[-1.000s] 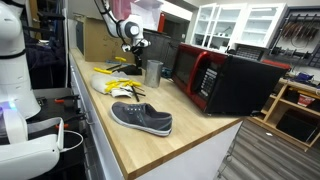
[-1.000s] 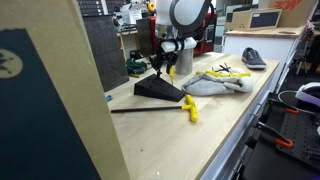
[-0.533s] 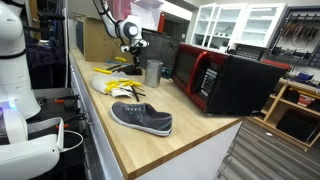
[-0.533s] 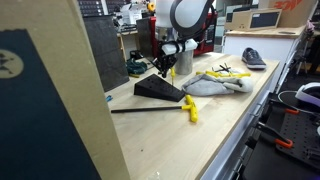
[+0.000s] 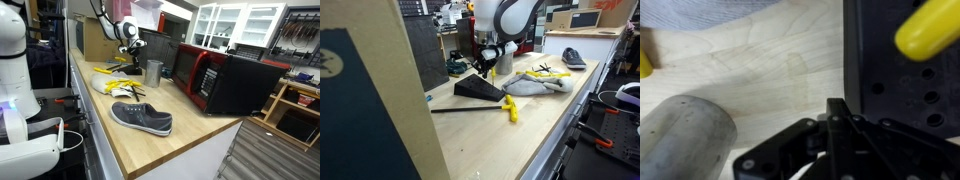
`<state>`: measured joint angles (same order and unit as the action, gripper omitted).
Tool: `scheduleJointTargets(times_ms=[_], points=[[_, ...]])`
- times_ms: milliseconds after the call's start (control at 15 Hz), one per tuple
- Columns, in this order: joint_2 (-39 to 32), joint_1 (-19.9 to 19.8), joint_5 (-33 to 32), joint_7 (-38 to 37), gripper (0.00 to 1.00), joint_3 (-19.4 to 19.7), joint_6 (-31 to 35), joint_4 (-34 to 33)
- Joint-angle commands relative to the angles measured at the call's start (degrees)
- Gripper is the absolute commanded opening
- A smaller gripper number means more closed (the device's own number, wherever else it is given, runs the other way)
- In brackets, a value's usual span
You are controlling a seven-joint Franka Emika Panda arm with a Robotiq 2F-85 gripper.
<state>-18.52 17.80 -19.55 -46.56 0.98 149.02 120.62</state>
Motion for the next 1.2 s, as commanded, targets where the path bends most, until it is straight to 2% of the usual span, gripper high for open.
scheduleJointTargets(times_ms=[0,333,667,1133], points=[[0.5,2.4,-5.7,-7.4,0.00,2.5,2.1,0.8],[-0.5,3.0,-9.8,-14.8,0.00,2.6,4.1,0.8],[-3.1,3.2,-8.6,-17.8,0.00,2.5,6.0,-0.2],[-3.1,4.1,-7.9,-21.3,0.00,2.5,8.7,-2.5]])
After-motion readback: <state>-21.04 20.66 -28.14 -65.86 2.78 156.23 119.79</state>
